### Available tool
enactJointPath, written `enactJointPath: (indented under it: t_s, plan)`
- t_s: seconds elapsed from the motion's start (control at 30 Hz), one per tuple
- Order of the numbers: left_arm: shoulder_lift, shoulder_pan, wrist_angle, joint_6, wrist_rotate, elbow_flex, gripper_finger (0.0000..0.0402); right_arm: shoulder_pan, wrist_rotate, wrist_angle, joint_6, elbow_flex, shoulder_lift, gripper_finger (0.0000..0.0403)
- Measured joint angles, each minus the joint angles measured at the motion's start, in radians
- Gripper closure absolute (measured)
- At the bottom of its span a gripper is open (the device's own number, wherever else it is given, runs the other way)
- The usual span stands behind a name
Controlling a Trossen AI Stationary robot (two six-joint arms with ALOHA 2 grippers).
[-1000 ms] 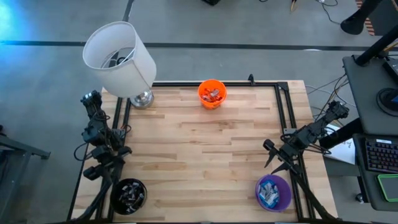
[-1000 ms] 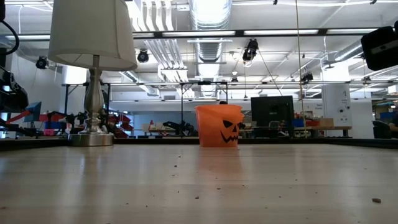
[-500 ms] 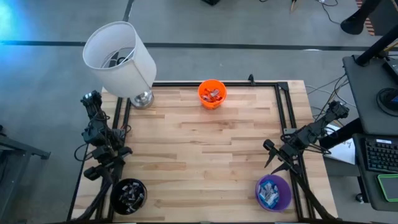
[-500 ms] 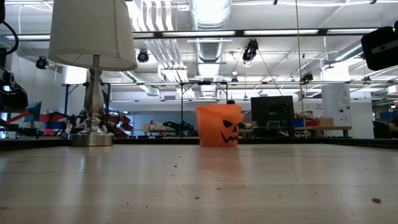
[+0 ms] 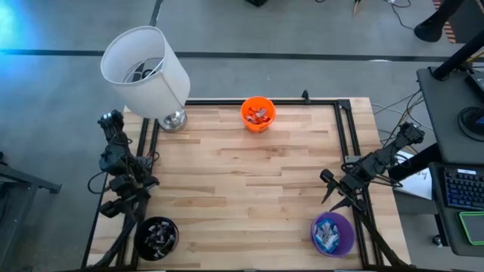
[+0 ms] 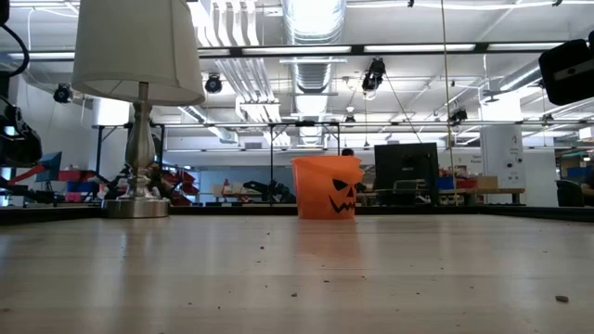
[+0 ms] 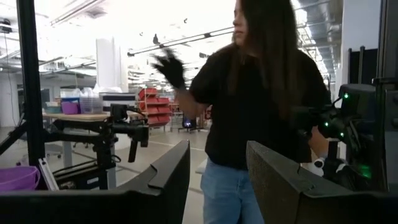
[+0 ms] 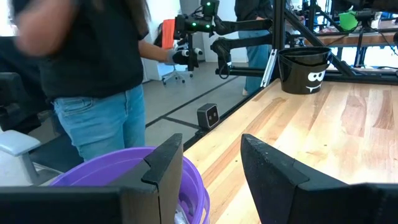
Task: Organize candy in baskets
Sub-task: Return to Home Position
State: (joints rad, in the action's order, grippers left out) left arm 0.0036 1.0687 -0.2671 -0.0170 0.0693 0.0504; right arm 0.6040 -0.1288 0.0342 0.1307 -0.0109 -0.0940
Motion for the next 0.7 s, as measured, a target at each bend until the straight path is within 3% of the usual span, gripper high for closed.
enactJointPath:
  t_s: [0.7]
  plan:
    - [0.016,0.0,0.003,0.007,0.0,0.002,0.026,0.0,0.0,0.0,0.0,0.0,0.026,0.025]
